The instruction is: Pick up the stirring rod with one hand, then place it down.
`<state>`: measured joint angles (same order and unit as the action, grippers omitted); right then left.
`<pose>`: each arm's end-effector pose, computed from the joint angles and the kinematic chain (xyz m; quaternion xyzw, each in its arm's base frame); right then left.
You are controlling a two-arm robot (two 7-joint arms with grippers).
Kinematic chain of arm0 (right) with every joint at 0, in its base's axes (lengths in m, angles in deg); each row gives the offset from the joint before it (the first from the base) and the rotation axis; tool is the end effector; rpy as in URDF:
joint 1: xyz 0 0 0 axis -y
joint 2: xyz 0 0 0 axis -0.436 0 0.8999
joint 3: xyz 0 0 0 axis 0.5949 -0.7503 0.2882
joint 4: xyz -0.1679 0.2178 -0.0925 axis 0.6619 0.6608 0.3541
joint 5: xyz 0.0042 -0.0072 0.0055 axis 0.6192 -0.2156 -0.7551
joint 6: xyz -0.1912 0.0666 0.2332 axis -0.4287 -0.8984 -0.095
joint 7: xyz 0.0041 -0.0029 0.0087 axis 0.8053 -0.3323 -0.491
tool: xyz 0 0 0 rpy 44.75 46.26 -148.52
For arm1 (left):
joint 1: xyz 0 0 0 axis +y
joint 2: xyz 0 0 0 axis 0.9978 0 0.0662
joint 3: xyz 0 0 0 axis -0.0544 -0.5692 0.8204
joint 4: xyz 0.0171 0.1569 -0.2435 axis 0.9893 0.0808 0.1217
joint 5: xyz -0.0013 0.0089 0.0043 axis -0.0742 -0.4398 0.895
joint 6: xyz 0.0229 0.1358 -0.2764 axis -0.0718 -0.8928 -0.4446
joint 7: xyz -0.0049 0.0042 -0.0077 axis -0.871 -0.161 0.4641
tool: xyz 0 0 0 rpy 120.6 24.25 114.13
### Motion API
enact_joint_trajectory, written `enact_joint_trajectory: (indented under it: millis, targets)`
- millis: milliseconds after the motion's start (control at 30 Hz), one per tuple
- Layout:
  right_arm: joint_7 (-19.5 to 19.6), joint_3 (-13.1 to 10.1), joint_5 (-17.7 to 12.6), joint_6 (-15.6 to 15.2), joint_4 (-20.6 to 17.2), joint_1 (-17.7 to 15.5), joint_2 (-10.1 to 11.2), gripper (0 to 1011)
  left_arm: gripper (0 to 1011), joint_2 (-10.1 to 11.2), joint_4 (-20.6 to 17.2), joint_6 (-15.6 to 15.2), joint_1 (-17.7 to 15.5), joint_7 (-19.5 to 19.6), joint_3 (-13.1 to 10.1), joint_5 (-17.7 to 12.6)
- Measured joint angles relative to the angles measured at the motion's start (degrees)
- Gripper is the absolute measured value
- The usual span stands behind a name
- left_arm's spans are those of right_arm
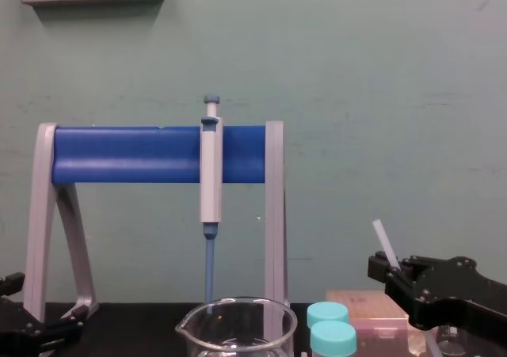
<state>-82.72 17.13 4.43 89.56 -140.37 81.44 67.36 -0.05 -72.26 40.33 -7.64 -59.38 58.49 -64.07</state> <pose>0.4003 -0.0406 -0.3173 0.0265 -0.0880 -0.3931 0.9149 0.3581 0.0825 -0.3023 0.1415 -0.1324 0.5799 0.7913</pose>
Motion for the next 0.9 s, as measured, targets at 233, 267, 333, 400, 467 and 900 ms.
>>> enact_joint_trajectory:
  millis: [233, 267, 333, 400, 467, 900]
  targets:
    - [0.4, 0.4, 0.3, -1.3, 0.3, 0.3, 0.2, 66, 1000, 0.0, 0.0, 0.0, 0.0, 0.0, 0.0, 0.0]
    - [0.5, 0.4, 0.4, -1.6, 0.4, 0.3, 0.2, 66, 1000, 0.0, 0.0, 0.0, 0.0, 0.0, 0.0, 0.0]
    - [0.9, 0.4, 0.5, -1.8, 0.4, 0.4, 0.2, 66, 1000, 0.0, 0.0, 0.0, 0.0, 0.0, 0.0, 0.0]
    - [1.0, 0.4, 0.5, -1.9, 0.4, 0.4, 0.2, 66, 1000, 0.0, 0.0, 0.0, 0.0, 0.0, 0.0, 0.0]
    - [1.0, 0.4, 0.5, -1.9, 0.4, 0.4, 0.2, 66, 1000, 0.0, 0.0, 0.0, 0.0, 0.0, 0.0, 0.0]
    - [0.9, 0.4, 0.5, -1.8, 0.4, 0.3, 0.2, 66, 1000, 0.0, 0.0, 0.0, 0.0, 0.0, 0.0, 0.0]
